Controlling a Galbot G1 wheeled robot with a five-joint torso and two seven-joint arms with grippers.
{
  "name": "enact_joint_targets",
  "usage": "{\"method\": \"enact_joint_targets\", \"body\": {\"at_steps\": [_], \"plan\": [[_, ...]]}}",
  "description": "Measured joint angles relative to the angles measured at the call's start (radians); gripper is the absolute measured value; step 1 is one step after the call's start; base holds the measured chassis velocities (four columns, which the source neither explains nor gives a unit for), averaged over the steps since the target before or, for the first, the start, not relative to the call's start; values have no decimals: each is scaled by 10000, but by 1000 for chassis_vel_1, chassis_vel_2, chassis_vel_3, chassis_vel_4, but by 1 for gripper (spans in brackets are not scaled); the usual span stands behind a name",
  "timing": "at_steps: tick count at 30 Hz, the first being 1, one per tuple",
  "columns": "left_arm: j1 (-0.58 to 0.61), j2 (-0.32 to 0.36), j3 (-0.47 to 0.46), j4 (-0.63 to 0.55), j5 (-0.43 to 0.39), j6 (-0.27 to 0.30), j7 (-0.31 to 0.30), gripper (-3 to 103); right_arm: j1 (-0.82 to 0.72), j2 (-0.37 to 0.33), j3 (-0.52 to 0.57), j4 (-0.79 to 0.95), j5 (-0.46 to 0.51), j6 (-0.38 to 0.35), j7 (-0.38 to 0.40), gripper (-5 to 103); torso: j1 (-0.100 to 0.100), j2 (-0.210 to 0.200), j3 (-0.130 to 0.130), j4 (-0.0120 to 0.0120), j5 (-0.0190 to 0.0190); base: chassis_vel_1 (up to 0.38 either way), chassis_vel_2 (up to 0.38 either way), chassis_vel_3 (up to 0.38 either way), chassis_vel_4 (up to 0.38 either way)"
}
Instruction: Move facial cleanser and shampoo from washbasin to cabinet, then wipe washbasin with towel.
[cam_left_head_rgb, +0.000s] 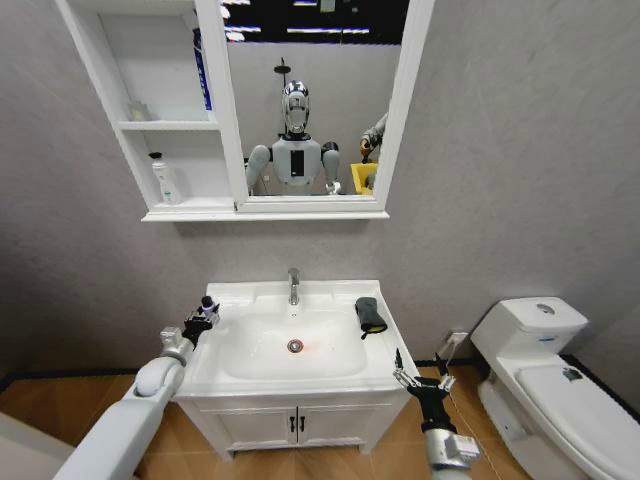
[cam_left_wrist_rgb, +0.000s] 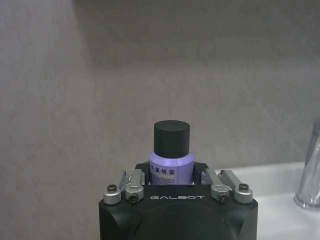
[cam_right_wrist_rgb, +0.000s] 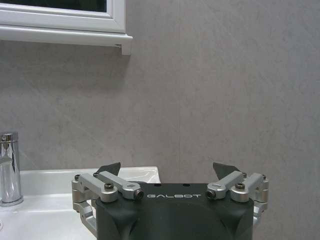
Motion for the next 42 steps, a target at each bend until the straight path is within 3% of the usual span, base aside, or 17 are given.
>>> {"method": "enact_joint_targets", "body": {"at_steps": [2, 4, 5, 7, 8, 9, 12, 13, 15, 19, 21, 22, 24, 27, 33, 37, 42], "plan": [[-139, 920, -299, -1251, -698, 622, -427, 43, 64, -3, -35, -10, 0, -18, 4, 100, 0, 0, 0, 0, -1, 0, 0, 0, 0], [-293, 1240, -353, -1710, -1002, 868, -628, 43, 83, 2, -55, -11, -6, -30, 4, 100, 0, 0, 0, 1, -1, 0, 0, 0, 0], [-940, 2026, -377, -2641, -1875, 1619, -1124, 43, 105, 25, -101, 10, -31, -48, 4, 100, 0, 1, 0, -2, 3, 0, 0, 0, 0], [-1263, 2337, -340, -2934, -2284, 1956, -1426, 43, 103, 35, -108, 30, -36, -50, 6, 100, 1, 2, -1, -7, 8, 0, 0, 0, 0], [-2026, 3044, -154, -3429, -3184, 2757, -2042, 43, 90, 39, -122, 68, -45, -52, 5, 100, 1, 2, 0, -7, 4, 0, 0, 0, 0], [-2026, 3044, -154, -3429, -3184, 2757, -2042, 43, 90, 39, -122, 68, -45, -52, 5, 100, 1, 2, 0, -7, 4, 0, 0, 0, 0], [-3155, 4046, 257, -3869, -4560, 3829, -2627, 43, 49, 2, -127, 76, -18, -10, -3, 100, 1, 2, 0, -1, 2, 0, 0, 0, 0], [-3155, 4046, 257, -3869, -4560, 3829, -2627, 43, 49, 2, -127, 76, -18, -10, -3, 100, 1, 2, 0, -1, 2, 0, 0, 0, 0], [-4276, 4392, 753, -3751, -5315, 4396, -2858, 43, -15, -35, -122, 60, 18, 79, -22, 100, 0, 2, 0, -3, 2, 0, 0, 0, 0], [-5449, 4432, 1249, -3365, -5960, 4827, -2955, 43, -10, -62, -128, 49, 41, 104, -32, 100, 0, 2, 0, -4, -1, 0, 0, 0, 0], [-6634, 4418, 2004, -2941, -6376, 5139, -2944, 43, 40, -83, -140, 13, 70, 112, -37, 100, 0, 1, 0, -2, 2, 0, 0, 0, 0], [-6634, 4418, 2004, -2941, -6376, 5139, -2944, 43, 40, -83, -140, 13, 70, 112, -37, 100, 0, 1, 0, -2, 2, 0, 0, 0, 0], [-8082, 4152, 3148, -2343, -6677, 5300, -2871, 43, 80, -84, -152, -53, 86, 136, -39, 100, 1, 1, 1, -4, 1, 0, 0, 0, 0], [-8622, 3905, 3545, -2086, -6802, 5375, -2875, 43, 78, -69, -164, -74, 87, 147, -39, 100, 1, 1, 1, -3, 1, 0, 0, 0, 0], [-9917, 3298, 4437, -1357, -6645, 5431, -2832, 43, 19, -64, -138, -105, 103, 221, -41, 100, 2, 1, 1, -6, 3, 0, 0, 0, 0], [-11151, 2777, 5334, -223, -6338, 5562, -2722, 43, -11, -88, -63, -175, 171, 271, -42, 100, 1, 0, 1, -3, 3, 0, 0, 0, 0], [-11707, 2354, 5908, 523, -5998, 5576, -2626, 43, 29, -60, -60, -203, 176, 273, -43, 100, 1, 0, 1, -2, 3, 0, 0, 0, 0]]}}
